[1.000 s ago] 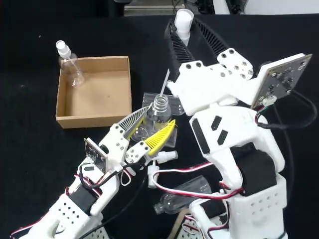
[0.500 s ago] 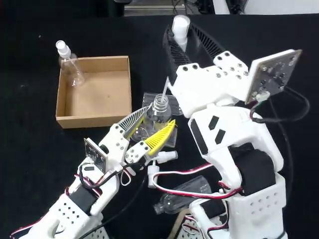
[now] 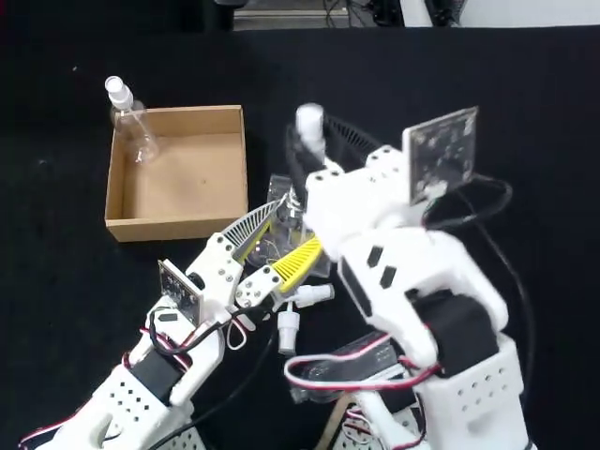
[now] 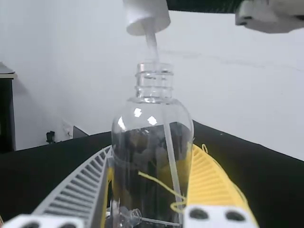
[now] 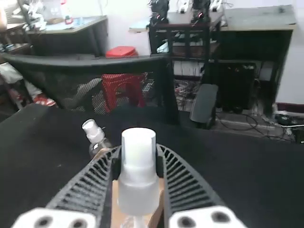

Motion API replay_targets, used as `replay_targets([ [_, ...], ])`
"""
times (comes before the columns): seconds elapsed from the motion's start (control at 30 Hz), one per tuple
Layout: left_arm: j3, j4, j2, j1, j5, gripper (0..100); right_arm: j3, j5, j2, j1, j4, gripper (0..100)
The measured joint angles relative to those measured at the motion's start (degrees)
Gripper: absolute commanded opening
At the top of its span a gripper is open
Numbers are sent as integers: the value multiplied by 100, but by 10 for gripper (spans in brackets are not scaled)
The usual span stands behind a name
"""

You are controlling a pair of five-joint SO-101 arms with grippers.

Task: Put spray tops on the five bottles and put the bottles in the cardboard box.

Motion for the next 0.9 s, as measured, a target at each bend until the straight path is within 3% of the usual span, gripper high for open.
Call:
replay_targets([
  [0.13, 0, 0, 0, 9, 0, 30, 457, 0, -475, -62, 0, 198],
  [0.47, 0, 0, 0, 0, 0, 30, 668, 0, -1705, -35, 53, 158],
  [0.6, 0, 0, 0, -26, 0, 30, 659, -9, -1952, 651, 132, 18],
  [0.9, 0, 0, 0, -35, 0, 32, 1626, -9, -1301, 1960, -132, 35],
])
